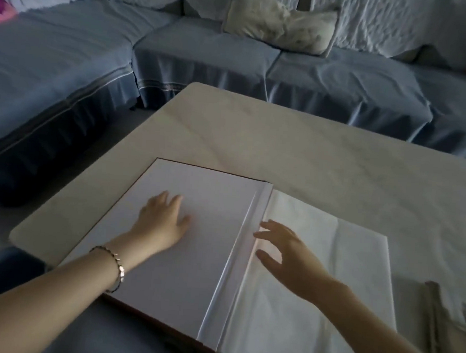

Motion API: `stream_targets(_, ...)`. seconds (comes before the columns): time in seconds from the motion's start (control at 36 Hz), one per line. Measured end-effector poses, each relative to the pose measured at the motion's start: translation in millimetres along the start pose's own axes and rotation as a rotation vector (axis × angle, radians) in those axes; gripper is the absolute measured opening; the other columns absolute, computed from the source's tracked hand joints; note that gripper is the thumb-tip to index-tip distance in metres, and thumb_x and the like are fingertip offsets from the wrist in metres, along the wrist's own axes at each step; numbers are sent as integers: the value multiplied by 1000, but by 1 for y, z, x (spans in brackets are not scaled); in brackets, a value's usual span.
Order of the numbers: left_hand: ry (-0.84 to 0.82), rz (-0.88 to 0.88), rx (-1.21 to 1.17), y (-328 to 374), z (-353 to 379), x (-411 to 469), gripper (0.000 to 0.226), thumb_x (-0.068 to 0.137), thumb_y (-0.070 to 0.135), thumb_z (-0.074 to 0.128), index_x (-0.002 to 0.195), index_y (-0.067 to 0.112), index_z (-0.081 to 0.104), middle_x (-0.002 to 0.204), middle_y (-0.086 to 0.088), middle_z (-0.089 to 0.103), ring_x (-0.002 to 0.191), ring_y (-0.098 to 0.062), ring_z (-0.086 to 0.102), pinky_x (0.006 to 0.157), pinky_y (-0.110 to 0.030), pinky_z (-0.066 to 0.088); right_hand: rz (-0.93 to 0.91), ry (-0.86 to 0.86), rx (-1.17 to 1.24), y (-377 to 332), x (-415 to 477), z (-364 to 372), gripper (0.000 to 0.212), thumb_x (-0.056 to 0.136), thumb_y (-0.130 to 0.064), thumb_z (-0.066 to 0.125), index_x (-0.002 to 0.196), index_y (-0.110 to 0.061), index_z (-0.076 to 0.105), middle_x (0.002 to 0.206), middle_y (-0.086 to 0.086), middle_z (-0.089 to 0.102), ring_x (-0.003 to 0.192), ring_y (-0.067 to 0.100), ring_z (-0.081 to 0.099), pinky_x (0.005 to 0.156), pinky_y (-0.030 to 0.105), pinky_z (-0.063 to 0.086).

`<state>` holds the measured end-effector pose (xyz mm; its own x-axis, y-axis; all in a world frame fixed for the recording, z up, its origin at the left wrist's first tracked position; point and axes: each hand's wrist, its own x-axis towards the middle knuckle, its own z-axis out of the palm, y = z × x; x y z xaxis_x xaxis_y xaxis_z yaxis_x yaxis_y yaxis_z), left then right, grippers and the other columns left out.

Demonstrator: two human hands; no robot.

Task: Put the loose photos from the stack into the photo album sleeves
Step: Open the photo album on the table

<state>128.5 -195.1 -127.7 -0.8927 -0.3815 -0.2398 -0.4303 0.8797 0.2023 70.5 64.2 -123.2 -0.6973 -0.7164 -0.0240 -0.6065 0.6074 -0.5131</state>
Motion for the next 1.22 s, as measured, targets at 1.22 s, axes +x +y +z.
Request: stream_targets(1.22, 67, 480, 79, 174, 74, -64, 72, 80, 48, 26, 119, 0, 61, 133, -26, 50, 126, -44, 43, 104, -57, 28, 1081, 948, 255, 195, -235, -86, 20, 70, -22, 80, 89, -15, 76, 73, -11, 62, 73, 5, 55, 75, 19, 38)
